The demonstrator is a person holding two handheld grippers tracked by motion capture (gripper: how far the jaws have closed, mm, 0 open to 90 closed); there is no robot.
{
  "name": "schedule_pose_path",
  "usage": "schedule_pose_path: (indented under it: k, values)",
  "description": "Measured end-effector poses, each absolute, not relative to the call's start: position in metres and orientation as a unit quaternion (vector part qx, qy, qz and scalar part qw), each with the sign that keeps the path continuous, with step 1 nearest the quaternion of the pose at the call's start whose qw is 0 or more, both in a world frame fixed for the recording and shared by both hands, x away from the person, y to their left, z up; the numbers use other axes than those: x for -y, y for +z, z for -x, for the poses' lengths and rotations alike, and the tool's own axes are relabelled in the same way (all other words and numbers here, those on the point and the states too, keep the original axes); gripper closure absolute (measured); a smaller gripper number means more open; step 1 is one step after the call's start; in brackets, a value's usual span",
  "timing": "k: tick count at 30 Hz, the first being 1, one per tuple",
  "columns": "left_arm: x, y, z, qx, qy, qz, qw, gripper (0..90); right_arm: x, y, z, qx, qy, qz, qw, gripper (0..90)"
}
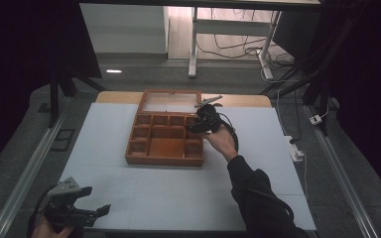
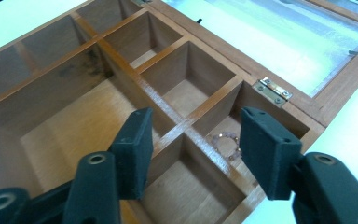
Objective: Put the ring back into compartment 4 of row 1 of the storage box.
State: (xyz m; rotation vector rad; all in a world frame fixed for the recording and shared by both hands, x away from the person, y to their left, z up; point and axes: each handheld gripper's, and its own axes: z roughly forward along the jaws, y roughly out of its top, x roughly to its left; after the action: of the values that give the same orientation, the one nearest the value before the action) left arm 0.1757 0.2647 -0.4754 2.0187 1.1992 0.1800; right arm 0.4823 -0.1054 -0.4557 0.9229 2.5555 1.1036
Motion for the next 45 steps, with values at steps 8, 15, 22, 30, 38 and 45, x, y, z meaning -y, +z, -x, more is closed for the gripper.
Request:
schedule_pose_path:
  k: [8, 15, 22, 30, 38, 45]
  values:
    - [-0.265, -0.475, -0.176, -0.471, 0.070, -0.792, 0.383, 6.1, 0.111, -0.455, -0.470, -0.869, 0.377, -0.307, 0.093, 30.5]
    - [-0.265, -0.476, -0.176, -0.471, 0.069, -0.791, 0.384, 6.1, 0.115, -0.456, -0.461, -0.870, 0.378, -0.304, 0.088, 21.2]
    - [-0.265, -0.476, -0.176, -0.472, 0.068, -0.790, 0.385, 6.0, 0.119, -0.452, -0.450, -0.872, 0.380, -0.298, 0.084, 13.0]
    - [-0.265, -0.476, -0.176, -0.474, 0.067, -0.789, 0.386, 5.8, 0.128, -0.443, -0.434, -0.871, 0.391, -0.286, 0.084, 6.2]
    - [-0.266, -0.476, -0.176, -0.474, 0.066, -0.788, 0.387, 5.8, 0.147, -0.439, -0.416, -0.867, 0.400, -0.288, 0.075, 0.5]
    - [-0.266, -0.476, -0.176, -0.474, 0.066, -0.788, 0.388, 5.7, 0.166, -0.437, -0.399, -0.849, 0.428, -0.301, 0.074, 0.0]
